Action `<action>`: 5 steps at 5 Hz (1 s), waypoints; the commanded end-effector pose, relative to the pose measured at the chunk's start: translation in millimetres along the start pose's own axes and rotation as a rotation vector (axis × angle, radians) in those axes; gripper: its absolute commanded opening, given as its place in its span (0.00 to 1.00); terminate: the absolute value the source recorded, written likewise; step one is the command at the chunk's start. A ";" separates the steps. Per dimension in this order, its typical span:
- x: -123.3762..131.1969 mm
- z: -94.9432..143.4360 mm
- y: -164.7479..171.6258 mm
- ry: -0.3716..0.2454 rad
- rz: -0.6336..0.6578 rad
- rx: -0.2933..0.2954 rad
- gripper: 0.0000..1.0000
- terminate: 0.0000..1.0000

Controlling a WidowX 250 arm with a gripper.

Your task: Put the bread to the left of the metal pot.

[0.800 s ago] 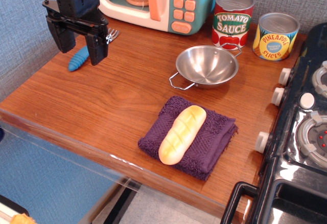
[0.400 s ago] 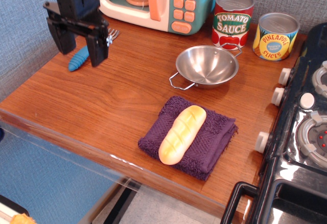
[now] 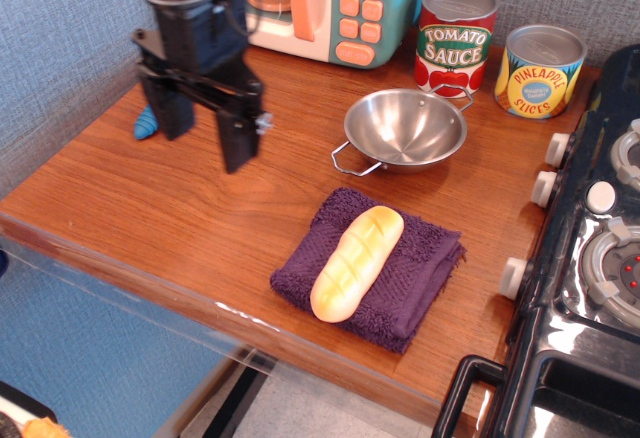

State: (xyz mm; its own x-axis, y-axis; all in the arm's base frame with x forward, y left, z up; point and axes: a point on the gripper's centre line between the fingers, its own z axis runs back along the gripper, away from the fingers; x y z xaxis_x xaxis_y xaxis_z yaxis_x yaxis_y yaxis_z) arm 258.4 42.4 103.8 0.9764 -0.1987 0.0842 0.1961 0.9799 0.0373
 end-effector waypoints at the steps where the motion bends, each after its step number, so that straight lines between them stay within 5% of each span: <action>1: -7.1 12.3 -56.0 -0.030 0.067 0.038 1.00 0.00; 4: -4.9 -47.2 -71.0 0.028 0.241 0.069 1.00 0.00; 5: -4.3 -49.9 -85.8 0.032 0.252 0.040 1.00 0.00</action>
State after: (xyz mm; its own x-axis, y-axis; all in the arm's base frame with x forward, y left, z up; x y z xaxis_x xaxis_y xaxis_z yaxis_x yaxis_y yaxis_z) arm 238.7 -40.1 46.7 0.9974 0.0548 0.0469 -0.0577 0.9963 0.0632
